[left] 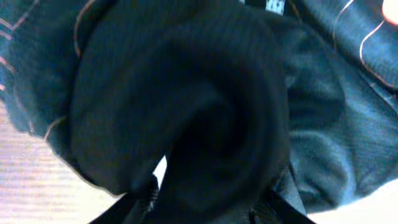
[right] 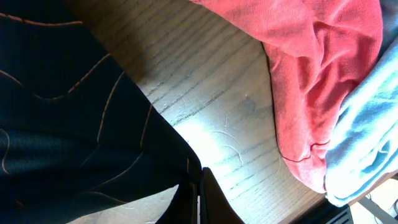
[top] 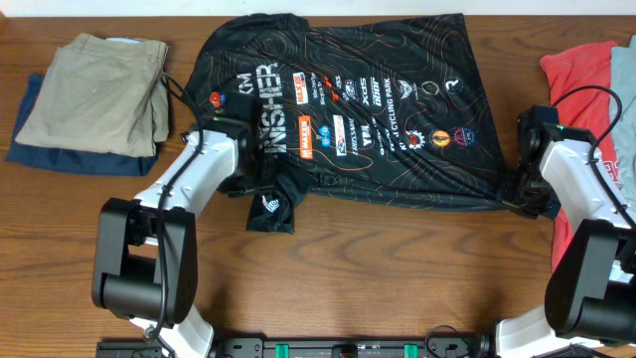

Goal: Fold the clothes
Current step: 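Pull the jersey's right edge outward with the right gripper to flatten it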

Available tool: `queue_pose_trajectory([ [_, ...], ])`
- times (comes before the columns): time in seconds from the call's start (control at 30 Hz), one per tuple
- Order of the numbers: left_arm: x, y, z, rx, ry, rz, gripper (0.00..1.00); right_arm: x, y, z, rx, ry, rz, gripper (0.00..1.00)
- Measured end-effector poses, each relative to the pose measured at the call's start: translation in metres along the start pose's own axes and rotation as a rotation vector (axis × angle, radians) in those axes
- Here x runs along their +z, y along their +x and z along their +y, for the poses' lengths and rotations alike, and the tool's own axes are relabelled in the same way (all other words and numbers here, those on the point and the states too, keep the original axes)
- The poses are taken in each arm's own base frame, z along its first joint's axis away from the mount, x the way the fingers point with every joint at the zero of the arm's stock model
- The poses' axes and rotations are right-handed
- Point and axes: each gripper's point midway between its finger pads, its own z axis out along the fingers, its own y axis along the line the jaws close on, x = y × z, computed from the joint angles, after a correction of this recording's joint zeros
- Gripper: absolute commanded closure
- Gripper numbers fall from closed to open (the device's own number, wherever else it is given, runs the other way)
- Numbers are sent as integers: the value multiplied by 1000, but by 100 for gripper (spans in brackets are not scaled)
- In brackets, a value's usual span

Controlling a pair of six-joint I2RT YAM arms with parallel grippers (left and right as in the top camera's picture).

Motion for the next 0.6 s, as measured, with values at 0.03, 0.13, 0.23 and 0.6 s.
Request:
queue_pose_trajectory([
  [0.03, 0, -1, 0, 0, 1, -3, 61, 0, 0, 0, 0, 0, 0, 99],
  [0.13, 0, -2, -1, -5, 4, -11, 94, 0, 0, 0, 1, -1, -2, 99],
  [0.23, 0, -1, 0, 0, 1, -3, 94, 0, 0, 0, 0, -1, -2, 99],
  [0.6, -52, 50, 25, -65, -47, 141, 94, 4, 2, -22, 41, 44, 32, 99],
])
